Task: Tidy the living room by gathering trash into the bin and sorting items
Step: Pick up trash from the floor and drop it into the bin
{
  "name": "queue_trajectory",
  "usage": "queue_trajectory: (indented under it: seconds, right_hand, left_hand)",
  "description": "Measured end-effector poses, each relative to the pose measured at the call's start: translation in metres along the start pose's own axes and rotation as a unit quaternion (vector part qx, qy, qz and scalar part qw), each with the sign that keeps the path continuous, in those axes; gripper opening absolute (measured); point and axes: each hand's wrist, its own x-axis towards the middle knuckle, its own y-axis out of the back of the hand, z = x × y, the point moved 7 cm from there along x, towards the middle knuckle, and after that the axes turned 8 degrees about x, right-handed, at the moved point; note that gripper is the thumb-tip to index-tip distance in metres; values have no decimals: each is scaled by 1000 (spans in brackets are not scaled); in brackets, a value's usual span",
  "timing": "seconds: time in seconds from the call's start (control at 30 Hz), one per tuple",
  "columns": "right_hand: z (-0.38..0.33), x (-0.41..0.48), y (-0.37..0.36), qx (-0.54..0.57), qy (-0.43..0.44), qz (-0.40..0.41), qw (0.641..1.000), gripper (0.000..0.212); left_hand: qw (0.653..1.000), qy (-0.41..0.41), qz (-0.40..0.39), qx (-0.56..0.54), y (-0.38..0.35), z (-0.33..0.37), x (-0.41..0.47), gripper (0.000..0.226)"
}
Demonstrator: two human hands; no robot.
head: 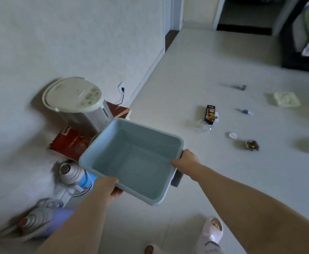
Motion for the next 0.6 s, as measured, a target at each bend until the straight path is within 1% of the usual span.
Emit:
queue_trajectory:
  seconds: [0.03,0.17,0.27,0.37,0.43,0.57,0.6]
  right_hand:
    - [11,1,17,10,-7,8,1000,42]
    - [63,4,92,38,-39,37,998,38]
    - [106,10,154,60,-57,66,994,38]
    - [144,14,211,78,-76,77,991,36]
    - [166,17,245,89,-82,89,989,34]
    - [199,17,303,121,-87,115,982,25]
    - [206,16,316,127,-87,124,980,26]
  left_hand:
    - [1000,-1,-10,9,-18,2,-4,23]
    - [994,-35,-48,87,-101,6,-22,41]
    - [988,-43,-56,134,-171,-2,-35,40]
    - [983,-52,-78,159,-239,-11,-52,39]
    - [979,-64,-90,171,-278,-17,-65,39]
    - [969,-79,-103,210,-344,-23,-83,37]
    - [966,-81,-107,223,-359,-24,-87,37]
